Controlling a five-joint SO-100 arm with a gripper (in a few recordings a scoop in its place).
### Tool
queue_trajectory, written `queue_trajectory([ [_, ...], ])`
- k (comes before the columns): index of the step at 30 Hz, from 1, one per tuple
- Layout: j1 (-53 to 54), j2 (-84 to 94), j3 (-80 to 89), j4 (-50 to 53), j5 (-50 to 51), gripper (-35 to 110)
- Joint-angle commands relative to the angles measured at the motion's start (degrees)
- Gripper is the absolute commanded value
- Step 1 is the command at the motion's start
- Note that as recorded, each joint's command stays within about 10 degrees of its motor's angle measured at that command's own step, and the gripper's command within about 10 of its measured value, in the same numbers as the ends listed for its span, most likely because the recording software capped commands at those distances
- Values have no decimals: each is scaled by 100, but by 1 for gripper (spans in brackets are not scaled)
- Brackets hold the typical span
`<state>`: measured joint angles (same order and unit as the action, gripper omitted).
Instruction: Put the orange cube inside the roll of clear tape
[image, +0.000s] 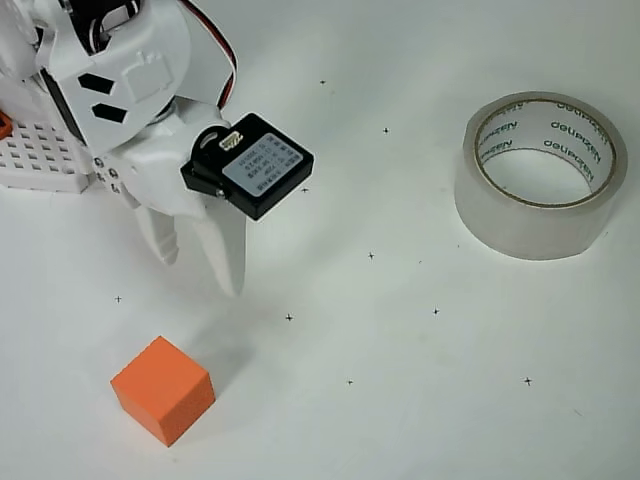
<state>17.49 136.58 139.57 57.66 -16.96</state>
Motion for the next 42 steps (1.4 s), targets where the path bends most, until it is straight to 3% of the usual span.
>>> queue_trajectory([
  [1, 211, -185, -589, 88, -352, 42],
  [19, 633, -1213, -940, -650, -1116, 46],
  [42, 905, -2602, -1854, -668, -1547, 46],
])
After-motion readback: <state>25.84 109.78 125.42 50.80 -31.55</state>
